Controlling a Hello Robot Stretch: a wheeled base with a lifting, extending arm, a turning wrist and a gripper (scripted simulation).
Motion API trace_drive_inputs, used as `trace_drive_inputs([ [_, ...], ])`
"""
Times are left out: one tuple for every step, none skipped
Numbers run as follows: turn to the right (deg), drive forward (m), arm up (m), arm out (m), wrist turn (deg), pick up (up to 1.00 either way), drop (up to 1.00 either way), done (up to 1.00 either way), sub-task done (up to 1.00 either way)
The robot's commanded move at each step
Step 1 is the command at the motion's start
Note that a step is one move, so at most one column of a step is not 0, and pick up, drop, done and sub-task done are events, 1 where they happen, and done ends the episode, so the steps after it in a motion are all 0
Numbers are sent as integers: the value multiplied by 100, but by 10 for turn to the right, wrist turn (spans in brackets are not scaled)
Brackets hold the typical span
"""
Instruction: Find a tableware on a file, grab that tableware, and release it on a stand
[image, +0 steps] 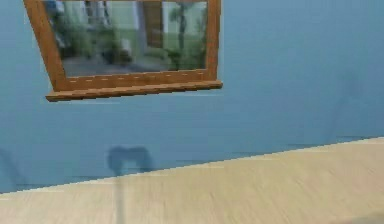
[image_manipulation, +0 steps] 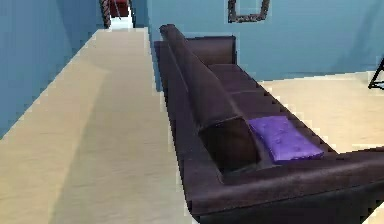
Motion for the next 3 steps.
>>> trace_drive_inputs([
  [-450,0,0,0,0,0,0,0,0],
  [-120,0,0,0,0,0,0,0,0],
  [0,15,0,0,0,0,0,0,0],
])
